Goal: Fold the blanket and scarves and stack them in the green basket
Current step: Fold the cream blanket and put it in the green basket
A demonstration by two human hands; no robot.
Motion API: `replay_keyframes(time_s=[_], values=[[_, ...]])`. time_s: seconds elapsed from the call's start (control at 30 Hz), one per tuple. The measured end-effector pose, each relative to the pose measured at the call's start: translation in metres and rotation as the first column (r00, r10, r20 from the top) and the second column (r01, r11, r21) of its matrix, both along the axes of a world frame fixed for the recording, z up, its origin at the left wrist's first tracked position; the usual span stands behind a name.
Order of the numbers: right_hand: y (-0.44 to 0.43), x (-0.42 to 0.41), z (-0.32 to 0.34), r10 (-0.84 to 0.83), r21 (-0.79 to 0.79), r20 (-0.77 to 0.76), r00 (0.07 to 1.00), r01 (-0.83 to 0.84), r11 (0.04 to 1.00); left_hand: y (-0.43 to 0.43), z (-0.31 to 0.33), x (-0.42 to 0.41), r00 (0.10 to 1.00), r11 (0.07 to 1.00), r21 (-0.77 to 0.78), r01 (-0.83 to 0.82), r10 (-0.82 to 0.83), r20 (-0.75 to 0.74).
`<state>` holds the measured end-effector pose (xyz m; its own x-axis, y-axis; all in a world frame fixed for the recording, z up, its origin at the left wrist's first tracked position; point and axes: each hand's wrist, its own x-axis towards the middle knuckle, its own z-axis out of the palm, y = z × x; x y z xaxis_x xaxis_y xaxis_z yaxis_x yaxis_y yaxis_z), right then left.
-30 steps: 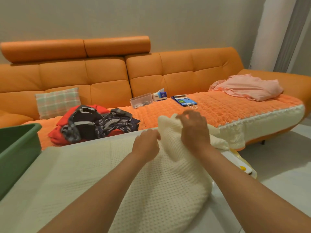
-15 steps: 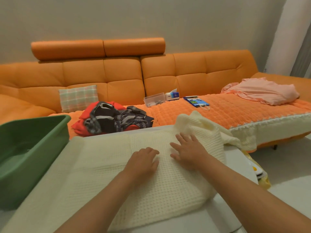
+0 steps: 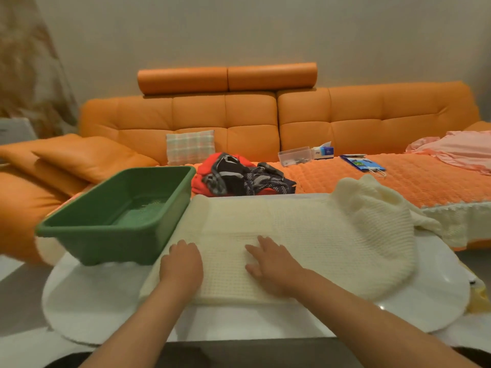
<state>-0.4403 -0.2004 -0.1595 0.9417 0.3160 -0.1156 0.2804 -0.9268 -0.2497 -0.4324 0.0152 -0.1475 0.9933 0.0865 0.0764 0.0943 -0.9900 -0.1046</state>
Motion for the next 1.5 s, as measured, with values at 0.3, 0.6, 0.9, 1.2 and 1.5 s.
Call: replay_keyframes(time_s=[0.3, 0.6, 0.9, 1.2, 1.5], values=[[0.02, -0.01, -0.017, -0.053, -0.035, 0.03, 0.998, 0.054, 0.998, 0.045, 0.008, -0.02, 0.979, 0.977, -0.068, -0.2, 0.197, -0.05], [0.001, -0.012, 0.016, -0.083, 0.319, -0.037, 0.996, 0.091, 0.943, -0.019, 0.058, -0.01, 0.978, 0.607, -0.778, 0.162, 0.007, 0.209], [-0.099, -0.019, 0.087, -0.32, 0.793, -0.013, 0.947, 0.205, 0.574, -0.141, 0.11, 0.015, 0.919, 0.295, -0.905, 0.306, -0.341, 0.2], [-0.188, -0.035, 0.078, -0.494, 0.644, -0.441, 0.749, 0.648, 0.408, -0.228, 0.063, 0.003, 0.765, 0.233, -0.956, 0.177, -0.643, -0.015], [-0.192, -0.026, 0.055, -0.585, 0.684, -0.227, 0.778, 0.555, 0.474, -0.164, 0.014, -0.016, 0.69, 0.622, -0.473, 0.624, -0.723, -0.042]])
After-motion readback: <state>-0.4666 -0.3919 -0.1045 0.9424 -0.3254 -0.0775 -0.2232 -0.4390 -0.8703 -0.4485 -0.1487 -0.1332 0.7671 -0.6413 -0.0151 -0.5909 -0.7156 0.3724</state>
